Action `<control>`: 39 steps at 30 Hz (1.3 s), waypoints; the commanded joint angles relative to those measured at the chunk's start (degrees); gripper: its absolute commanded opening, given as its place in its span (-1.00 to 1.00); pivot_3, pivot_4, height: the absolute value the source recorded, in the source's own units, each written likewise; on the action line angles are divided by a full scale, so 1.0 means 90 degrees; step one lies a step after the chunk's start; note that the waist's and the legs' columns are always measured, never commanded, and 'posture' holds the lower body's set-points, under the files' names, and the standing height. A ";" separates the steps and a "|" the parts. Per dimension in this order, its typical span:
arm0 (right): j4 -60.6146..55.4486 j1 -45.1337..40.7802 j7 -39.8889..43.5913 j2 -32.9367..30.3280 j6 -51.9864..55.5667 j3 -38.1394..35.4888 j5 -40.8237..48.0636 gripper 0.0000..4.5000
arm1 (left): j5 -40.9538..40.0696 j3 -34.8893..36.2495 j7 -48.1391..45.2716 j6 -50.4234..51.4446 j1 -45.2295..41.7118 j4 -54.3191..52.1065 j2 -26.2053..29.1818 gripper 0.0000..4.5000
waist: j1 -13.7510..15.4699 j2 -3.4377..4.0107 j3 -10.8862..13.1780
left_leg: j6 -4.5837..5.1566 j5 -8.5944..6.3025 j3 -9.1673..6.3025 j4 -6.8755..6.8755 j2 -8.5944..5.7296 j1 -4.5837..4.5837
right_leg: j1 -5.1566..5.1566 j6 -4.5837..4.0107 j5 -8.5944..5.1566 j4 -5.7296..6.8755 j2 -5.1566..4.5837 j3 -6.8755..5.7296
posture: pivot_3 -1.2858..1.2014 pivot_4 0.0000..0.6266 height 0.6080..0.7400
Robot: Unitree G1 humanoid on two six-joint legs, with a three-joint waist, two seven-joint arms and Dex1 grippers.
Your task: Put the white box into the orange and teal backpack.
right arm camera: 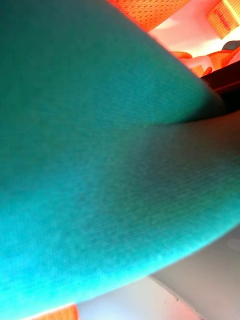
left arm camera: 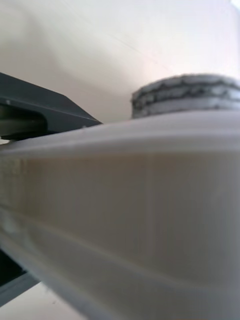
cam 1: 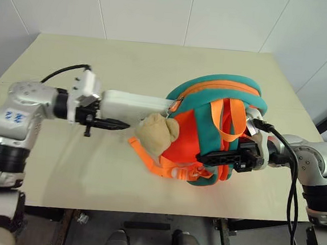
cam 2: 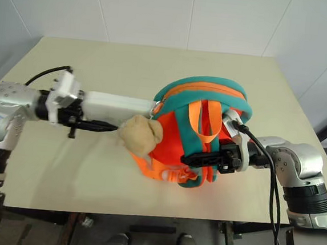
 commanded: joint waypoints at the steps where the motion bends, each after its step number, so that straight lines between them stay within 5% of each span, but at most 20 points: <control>1: -0.0195 -0.0008 0.0025 0.0034 -0.0059 -0.0022 -0.0004 -0.99 | 0.0376 -0.0401 0.0212 0.0324 -0.0660 -0.0133 -0.0216 -0.38 | -0.0001 0.0000 0.0000 | 0.0000 0.0000 0.0000 0.0000 0.0000 -0.0002 | -0.0002 0.0001 0.0001 0.0000 0.0001 0.0001 | 0.03 -0.52 1.00; 15: -0.0154 -0.0065 0.0021 0.0167 -0.0252 0.0033 -0.0202 -0.99 | 0.0639 -0.1039 0.0507 0.0661 -0.1741 0.0539 -0.2034 -0.38 | 0.0016 0.0006 0.0003 | 0.0001 0.0000 -0.0002 0.0007 -0.0001 -0.0005 | -0.0010 0.0018 -0.0016 0.0021 0.0008 0.0019 | 0.03 -0.52 1.00; 22: -0.0309 0.0104 -0.0039 0.0161 -0.0244 -0.0053 -0.0155 -0.99 | 0.0908 -0.1100 0.0439 0.0835 -0.1637 0.0639 -0.2029 -0.38 | 0.0006 0.0006 0.0003 | 0.0001 0.0000 -0.0002 0.0007 -0.0002 -0.0004 | -0.0010 0.0018 -0.0016 0.0021 0.0008 0.0019 | 0.03 -0.52 1.00; 23: -0.0310 0.0112 -0.0047 0.0168 -0.0246 -0.0053 -0.0155 -1.00 | 0.0898 -0.1093 0.0408 0.0924 -0.1621 0.0627 -0.2001 -0.06 | 0.0002 0.0006 0.0003 | 0.0001 0.0000 -0.0002 0.0008 -0.0002 -0.0005 | -0.0010 0.0018 -0.0016 0.0021 0.0008 0.0019 | 0.03 -0.52 1.00; 30: -0.0334 0.0183 -0.0090 0.0236 -0.0294 -0.0037 -0.0175 -1.00 | 0.0899 -0.0800 0.0034 0.0580 -0.1518 0.0627 -0.1386 0.85 | -0.0028 0.0006 0.0003 | 0.0000 0.0000 -0.0002 0.0008 -0.0001 0.0003 | -0.0009 0.0017 -0.0016 0.0031 0.0009 0.0020 | 0.03 -0.52 1.00; 39: -0.0265 0.0171 -0.0085 0.0280 -0.0355 -0.0014 -0.0250 -1.00 | 0.0899 -0.0325 -0.0501 -0.0417 -0.1353 0.1325 -0.0511 0.85 | -0.0038 0.0008 0.0004 | -0.0001 0.0001 -0.0002 0.0010 -0.0001 0.0006 | -0.0010 0.0014 -0.0018 0.0041 0.0009 0.0020 | 0.03 -0.52 1.00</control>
